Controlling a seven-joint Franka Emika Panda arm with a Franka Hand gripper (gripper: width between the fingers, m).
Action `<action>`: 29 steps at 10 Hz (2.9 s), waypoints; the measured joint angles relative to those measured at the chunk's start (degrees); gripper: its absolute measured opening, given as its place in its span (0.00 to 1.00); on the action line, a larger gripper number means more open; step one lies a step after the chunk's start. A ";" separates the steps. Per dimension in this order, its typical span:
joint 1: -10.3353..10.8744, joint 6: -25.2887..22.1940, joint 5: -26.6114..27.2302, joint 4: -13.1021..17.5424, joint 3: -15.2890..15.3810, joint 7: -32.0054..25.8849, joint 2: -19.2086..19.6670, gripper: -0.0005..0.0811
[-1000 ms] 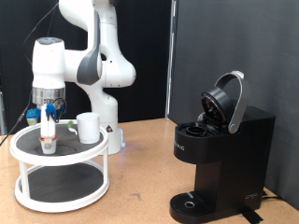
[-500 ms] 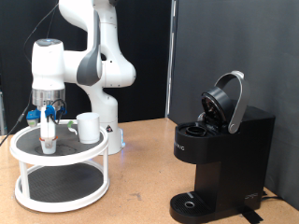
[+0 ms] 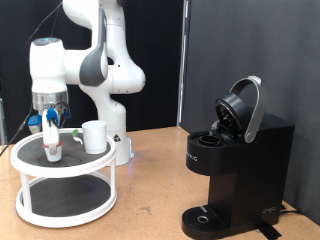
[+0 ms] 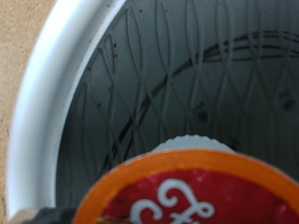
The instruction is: Make a cup of coffee with the keurig machine
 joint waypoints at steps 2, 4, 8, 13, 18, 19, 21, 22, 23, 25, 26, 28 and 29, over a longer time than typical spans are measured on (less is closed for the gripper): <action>-0.02 -6.61 0.85 3.10 -0.01 -0.80 -2.26 0.45; -0.05 -11.24 0.76 5.58 -0.01 -0.82 -3.98 0.45; 2.82 -13.22 12.39 6.40 -0.08 -2.63 -3.98 0.45; 8.18 -14.33 23.65 8.89 4.45 3.19 -4.23 0.45; 10.56 -17.89 34.49 10.68 5.56 1.45 -3.88 0.45; 12.19 -19.10 39.31 11.64 5.51 0.15 -3.79 0.45; 15.09 -22.01 45.43 13.44 5.72 -2.20 -3.66 0.45; 16.13 -22.39 46.41 14.21 6.45 -2.05 -3.61 0.45; 16.76 -22.01 46.48 14.77 7.76 -0.99 -3.56 0.45; 16.95 -21.52 46.47 15.02 8.49 -0.07 -3.44 0.45; 17.00 -21.52 48.11 14.98 8.44 -0.05 -3.43 0.45; 17.94 -21.46 53.69 15.29 9.02 0.36 -2.81 0.45; 18.54 -21.27 55.33 15.91 9.85 1.23 -1.95 0.45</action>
